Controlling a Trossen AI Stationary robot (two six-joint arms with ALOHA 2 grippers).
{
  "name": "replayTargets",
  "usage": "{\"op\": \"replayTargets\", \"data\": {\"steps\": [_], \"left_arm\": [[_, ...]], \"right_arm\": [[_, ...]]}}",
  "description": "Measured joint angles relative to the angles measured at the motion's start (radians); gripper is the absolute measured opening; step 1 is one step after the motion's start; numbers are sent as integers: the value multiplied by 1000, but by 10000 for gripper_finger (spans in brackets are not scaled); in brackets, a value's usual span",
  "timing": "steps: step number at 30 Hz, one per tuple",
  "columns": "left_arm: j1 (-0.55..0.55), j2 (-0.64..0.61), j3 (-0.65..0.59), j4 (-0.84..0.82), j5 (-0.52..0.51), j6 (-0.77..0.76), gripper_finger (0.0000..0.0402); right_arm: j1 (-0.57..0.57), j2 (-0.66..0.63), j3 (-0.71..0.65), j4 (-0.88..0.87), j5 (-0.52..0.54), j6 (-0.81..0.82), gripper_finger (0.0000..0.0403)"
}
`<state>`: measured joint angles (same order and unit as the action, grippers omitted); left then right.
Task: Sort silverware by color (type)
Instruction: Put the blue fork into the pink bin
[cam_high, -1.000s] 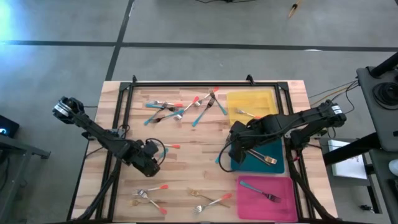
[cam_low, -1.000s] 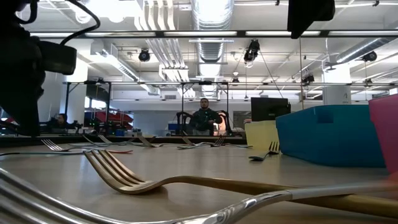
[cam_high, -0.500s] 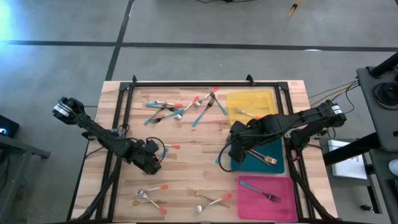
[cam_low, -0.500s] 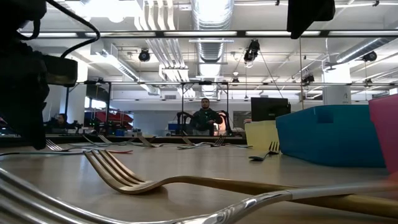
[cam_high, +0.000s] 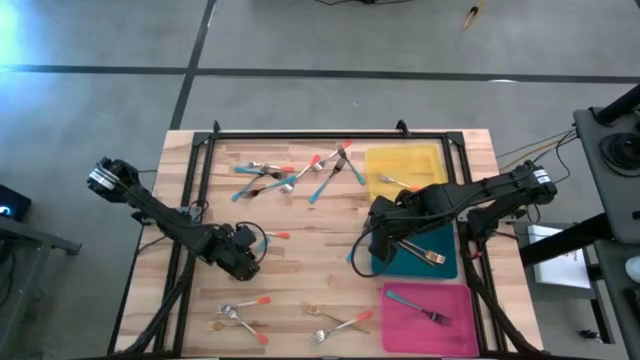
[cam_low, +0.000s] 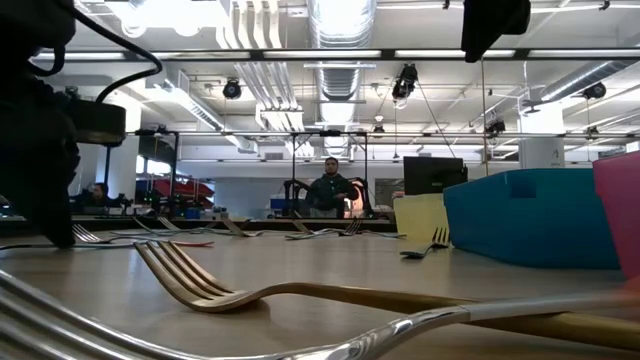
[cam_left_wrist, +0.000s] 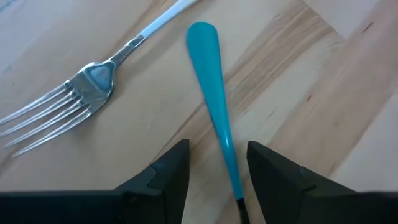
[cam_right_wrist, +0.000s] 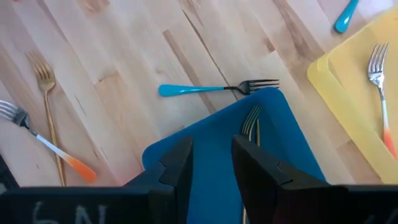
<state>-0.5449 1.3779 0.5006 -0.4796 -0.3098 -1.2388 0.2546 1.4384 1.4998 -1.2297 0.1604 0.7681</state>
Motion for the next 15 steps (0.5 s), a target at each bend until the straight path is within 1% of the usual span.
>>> {"op": "replayTargets", "data": {"steps": [4,8,12,14,15], "left_arm": [[-1,87,55,-60,-2,11,114],[-3,156,92,-65,-2,69,77],[-2,165,102,-59,-2,58,39],[-1,146,102,-59,8,52,14],[0,134,101,-61,16,50,7]], "right_arm": [[0,0,0,0,0,-11,98],[0,0,0,0,0,-22,98],[0,0,0,1,-1,-23,98],[0,0,0,1,-1,-23,99],[0,0,0,1,-1,-23,100]]}}
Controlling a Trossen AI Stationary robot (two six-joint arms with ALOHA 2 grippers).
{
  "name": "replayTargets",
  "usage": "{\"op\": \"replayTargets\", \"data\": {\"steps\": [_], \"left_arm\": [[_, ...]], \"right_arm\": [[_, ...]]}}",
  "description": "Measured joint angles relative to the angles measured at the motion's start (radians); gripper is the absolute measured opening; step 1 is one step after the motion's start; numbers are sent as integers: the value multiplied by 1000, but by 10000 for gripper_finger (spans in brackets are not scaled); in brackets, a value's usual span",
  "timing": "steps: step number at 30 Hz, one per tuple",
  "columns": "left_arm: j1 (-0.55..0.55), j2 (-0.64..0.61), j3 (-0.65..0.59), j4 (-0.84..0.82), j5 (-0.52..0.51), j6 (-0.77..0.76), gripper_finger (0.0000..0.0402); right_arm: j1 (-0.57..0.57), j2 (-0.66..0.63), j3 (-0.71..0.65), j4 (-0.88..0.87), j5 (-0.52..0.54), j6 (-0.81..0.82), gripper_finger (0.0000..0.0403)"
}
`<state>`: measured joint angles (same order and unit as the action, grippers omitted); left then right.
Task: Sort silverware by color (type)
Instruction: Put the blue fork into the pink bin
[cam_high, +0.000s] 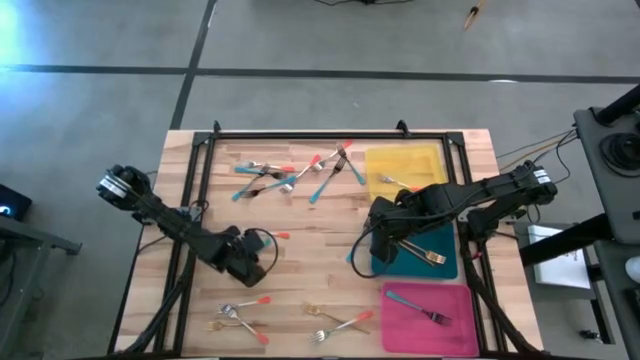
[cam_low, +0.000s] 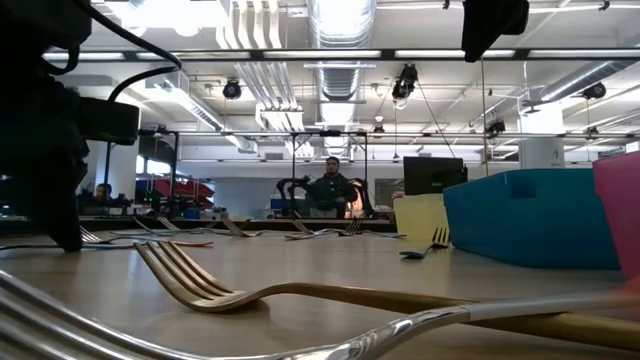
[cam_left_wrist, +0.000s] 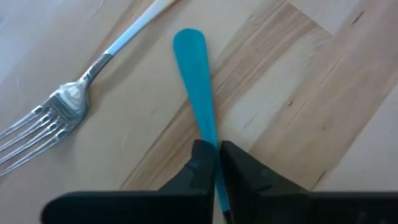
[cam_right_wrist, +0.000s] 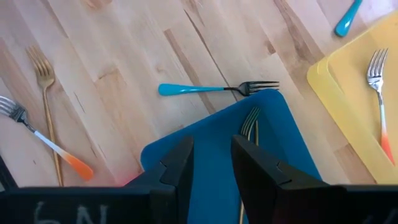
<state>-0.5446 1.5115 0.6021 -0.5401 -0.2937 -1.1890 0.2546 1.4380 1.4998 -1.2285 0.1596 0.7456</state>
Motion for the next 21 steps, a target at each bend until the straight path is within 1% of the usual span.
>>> {"op": "replayTargets", "data": {"steps": [4,6,8,13,17,19,21], "left_arm": [[2,-58,11,-17,28,-3,2],[1,-86,25,-29,64,-6,1],[-1,-116,52,-20,64,-3,1],[0,-157,106,-24,-28,32,0],[1,-169,148,-18,-56,46,0],[3,-172,175,-18,-96,67,0],[15,-177,206,-19,-161,95,0]], "right_arm": [[0,-1,0,4,0,13,97],[0,-1,0,14,0,14,96],[0,-1,0,31,0,14,96],[0,-2,-1,146,42,13,96],[0,-2,-1,245,56,12,96],[0,-1,-2,329,93,12,96],[0,2,-9,438,147,-1,96]]}}
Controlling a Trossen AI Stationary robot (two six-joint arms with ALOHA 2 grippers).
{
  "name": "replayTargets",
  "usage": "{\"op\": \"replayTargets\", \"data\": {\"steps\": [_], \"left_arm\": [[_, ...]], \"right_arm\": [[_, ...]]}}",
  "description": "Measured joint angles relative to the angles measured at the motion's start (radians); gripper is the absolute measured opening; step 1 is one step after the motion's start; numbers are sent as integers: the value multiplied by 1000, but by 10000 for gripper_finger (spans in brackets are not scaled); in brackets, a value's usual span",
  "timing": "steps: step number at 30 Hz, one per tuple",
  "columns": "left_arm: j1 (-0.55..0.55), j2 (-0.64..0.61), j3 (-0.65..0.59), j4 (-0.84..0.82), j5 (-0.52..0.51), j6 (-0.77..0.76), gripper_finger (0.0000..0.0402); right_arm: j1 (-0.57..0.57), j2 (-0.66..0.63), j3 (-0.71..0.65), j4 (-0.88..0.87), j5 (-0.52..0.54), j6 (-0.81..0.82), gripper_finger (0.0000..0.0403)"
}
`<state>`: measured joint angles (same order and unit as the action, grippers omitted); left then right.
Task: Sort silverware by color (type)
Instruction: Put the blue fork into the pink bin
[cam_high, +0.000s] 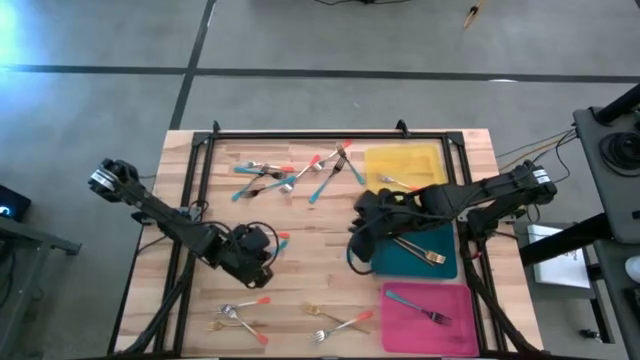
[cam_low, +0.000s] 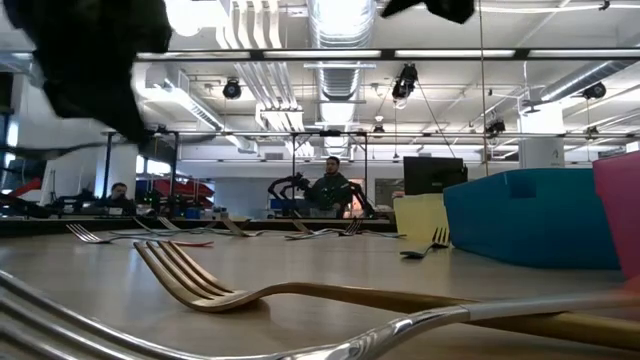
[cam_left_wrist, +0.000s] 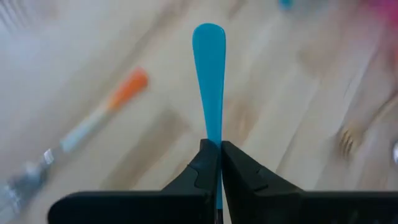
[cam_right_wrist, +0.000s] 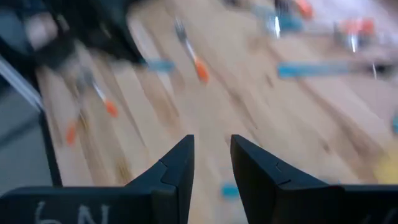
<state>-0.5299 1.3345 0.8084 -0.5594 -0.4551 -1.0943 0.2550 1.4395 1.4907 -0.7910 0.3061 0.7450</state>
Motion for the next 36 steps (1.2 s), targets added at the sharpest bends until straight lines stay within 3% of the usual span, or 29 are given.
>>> {"op": "replayTargets", "data": {"steps": [6,16,22,27,36], "left_arm": [[79,-25,100,-17,-213,83,0],[143,-27,219,20,-358,102,0],[147,-24,263,41,-427,148,0],[169,2,292,44,-428,156,0],[190,73,384,38,-426,232,0]], "right_arm": [[-9,2,-76,248,94,-5,96],[-54,2,-203,720,107,48,96],[-63,3,-221,733,282,176,96],[-64,2,-220,769,260,134,101],[-91,3,-220,767,261,168,161]]}}
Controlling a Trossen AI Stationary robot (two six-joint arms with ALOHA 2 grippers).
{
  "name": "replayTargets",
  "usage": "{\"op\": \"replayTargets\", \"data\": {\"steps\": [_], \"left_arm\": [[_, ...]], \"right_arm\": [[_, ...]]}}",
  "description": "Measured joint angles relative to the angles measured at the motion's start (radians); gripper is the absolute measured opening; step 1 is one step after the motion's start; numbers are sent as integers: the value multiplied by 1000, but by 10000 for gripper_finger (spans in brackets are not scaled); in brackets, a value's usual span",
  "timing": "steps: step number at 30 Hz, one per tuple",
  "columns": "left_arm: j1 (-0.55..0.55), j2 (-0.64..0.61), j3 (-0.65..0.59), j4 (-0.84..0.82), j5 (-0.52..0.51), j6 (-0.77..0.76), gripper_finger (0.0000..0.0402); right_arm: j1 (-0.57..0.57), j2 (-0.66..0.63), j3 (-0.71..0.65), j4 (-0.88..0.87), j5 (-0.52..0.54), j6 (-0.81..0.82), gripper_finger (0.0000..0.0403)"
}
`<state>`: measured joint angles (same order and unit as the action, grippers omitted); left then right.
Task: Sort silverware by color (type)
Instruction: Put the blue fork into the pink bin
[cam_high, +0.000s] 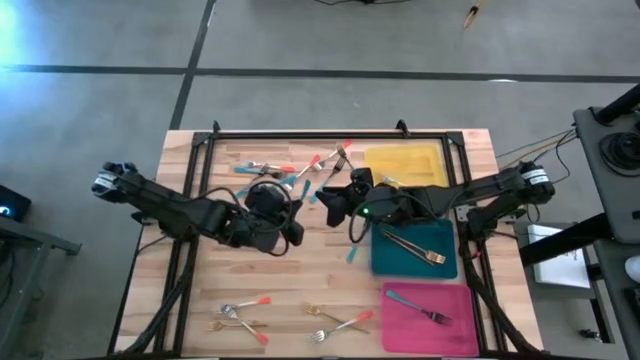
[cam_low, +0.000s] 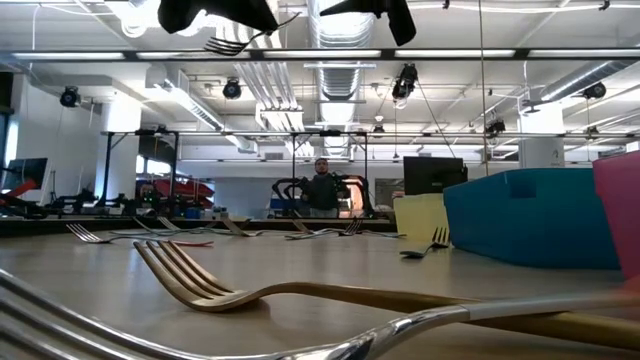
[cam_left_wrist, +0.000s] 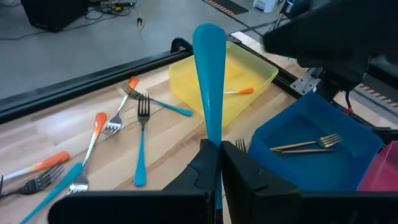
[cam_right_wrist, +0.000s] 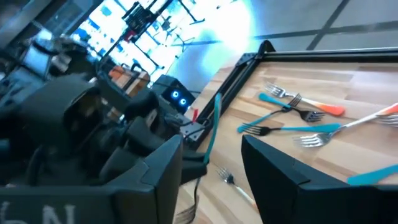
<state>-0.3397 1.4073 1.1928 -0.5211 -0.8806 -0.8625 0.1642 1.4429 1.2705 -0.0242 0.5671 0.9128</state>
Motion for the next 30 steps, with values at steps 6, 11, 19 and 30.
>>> {"op": "replayTargets", "data": {"steps": [6,11,19,30], "left_arm": [[13,52,74,-43,1,18,0],[22,93,137,-127,0,19,0],[30,97,153,-152,-3,17,0],[29,100,154,-15,15,140,0]], "right_arm": [[-12,29,1,70,10,22,173],[-24,59,11,63,9,35,172],[-41,61,11,62,10,22,136],[-62,64,11,60,2,7,107]]}}
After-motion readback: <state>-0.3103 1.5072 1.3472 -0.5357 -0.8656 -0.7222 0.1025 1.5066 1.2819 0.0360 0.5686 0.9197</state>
